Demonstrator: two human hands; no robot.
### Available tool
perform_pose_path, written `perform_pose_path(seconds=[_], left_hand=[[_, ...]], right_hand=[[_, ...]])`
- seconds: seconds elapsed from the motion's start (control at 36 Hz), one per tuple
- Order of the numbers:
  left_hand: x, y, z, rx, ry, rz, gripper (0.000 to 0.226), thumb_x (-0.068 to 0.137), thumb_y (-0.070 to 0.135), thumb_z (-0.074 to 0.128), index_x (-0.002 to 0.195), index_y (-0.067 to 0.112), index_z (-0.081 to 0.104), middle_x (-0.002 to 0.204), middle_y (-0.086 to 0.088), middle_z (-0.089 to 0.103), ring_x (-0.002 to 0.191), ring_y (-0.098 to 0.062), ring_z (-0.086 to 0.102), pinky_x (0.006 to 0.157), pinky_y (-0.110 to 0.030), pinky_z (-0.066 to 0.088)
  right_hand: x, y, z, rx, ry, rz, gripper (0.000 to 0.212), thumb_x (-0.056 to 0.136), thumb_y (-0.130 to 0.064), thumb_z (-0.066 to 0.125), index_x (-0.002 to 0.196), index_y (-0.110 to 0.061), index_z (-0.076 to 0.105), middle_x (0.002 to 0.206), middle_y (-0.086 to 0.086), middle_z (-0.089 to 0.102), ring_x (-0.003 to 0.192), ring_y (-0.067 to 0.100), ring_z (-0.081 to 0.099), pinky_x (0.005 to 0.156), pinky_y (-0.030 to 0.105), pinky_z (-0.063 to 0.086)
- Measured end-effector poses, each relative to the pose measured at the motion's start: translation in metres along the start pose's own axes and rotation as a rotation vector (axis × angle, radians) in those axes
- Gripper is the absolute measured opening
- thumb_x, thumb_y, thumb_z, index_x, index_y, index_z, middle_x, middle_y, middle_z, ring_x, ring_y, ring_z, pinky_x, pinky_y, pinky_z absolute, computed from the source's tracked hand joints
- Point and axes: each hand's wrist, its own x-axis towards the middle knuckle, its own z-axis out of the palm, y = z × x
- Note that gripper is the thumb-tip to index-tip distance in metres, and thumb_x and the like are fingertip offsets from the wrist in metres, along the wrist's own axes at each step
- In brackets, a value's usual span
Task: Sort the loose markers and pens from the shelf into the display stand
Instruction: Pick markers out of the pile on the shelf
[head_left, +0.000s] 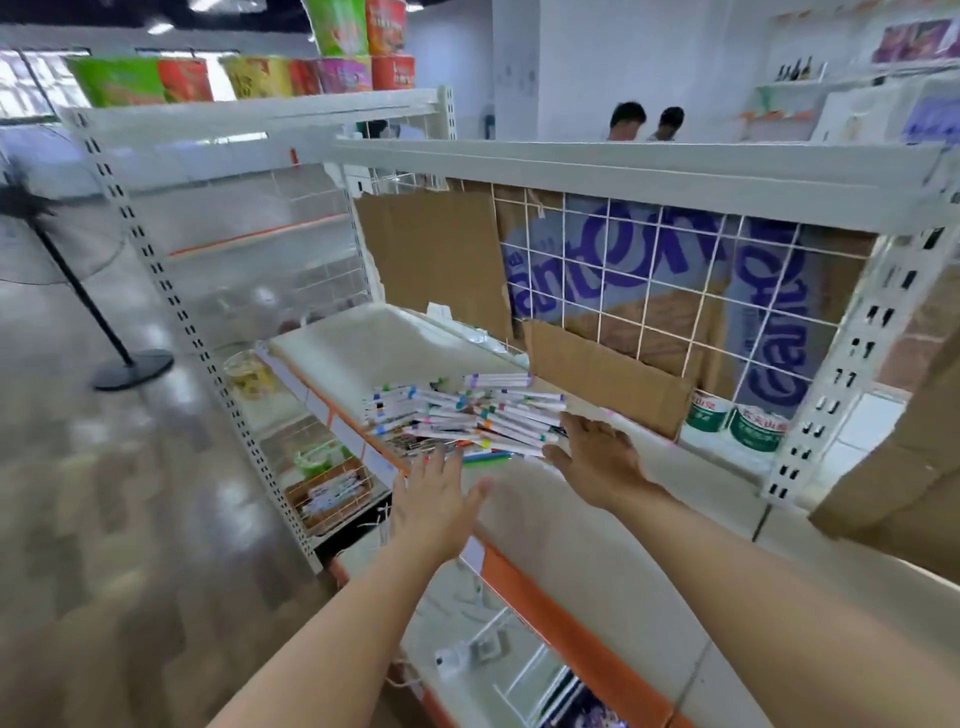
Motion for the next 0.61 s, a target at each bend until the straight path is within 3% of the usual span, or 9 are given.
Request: perform_pose_path(seconds=[0.28,0.47,0.61], left_hand=[[0.057,0.008,0.008,0.019,0.062,0.015,0.059,0.098,0.053,0.027,0.149,0.023,0.02,0.157,-0.003,0.02,0.143,-0.024,0.018,0.115,-0.042,0.018],[0.079,0.009,0.017,-0.004,0.07,0.027,0.056,0.099,0.046,0.033,0.149,0.024,0.021,0.156,-0.001,0.021,0.143,-0.024,0.019,0.115,-0.041,0.014],[0.091,0.007,0.02,-0.015,0.106,0.055,0.049,0.099,0.036,0.04,0.146,0.024,0.029,0.147,-0.001,0.034,0.137,-0.023,0.029,0.112,-0.037,0.024]], right_hand=[[0.055,-0.001,0.024,-0.098,-0.068,-0.108,0.044,0.098,-0.039,0.044,0.138,-0.021,0.04,0.141,0.002,0.043,0.13,0.023,0.037,0.102,0.036,0.031],[0.08,-0.01,0.037,-0.093,-0.062,-0.081,0.04,0.099,-0.036,0.04,0.135,-0.018,0.045,0.14,0.004,0.045,0.128,0.025,0.039,0.101,0.036,0.032],[0.093,-0.014,0.043,-0.146,-0.062,-0.052,0.034,0.099,-0.034,0.041,0.127,-0.017,0.05,0.133,0.006,0.049,0.124,0.026,0.041,0.098,0.036,0.035]])
